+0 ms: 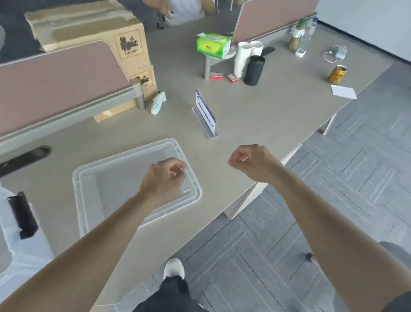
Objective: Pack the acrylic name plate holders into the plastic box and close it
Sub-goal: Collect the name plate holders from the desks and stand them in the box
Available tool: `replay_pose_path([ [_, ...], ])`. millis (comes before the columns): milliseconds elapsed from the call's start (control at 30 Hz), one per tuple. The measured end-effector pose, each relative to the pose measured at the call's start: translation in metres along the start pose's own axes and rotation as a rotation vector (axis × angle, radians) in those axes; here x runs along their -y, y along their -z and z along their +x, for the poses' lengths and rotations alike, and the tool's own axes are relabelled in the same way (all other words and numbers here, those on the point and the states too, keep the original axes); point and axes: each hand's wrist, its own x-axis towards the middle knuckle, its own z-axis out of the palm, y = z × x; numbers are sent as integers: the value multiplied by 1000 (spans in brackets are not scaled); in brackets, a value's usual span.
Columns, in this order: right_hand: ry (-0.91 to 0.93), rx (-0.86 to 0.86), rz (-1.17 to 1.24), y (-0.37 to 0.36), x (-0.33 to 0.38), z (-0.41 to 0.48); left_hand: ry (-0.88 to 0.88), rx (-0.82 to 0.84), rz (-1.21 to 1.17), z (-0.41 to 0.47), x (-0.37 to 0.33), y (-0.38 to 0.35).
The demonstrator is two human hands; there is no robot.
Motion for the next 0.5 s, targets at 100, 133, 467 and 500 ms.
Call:
replay_pose_path([
  [100,15,21,-3,11,-6,35,18,23,-130,34,4,-12],
  [133,15,24,-7,15,-7,49,19,29,-154,46,4,-15],
  [467,-64,102,-194,64,-14,186,65,16,-316,193,-7,-60],
  [500,-59,116,-208,68,-15,202,80,6,-335,201,-7,-65],
])
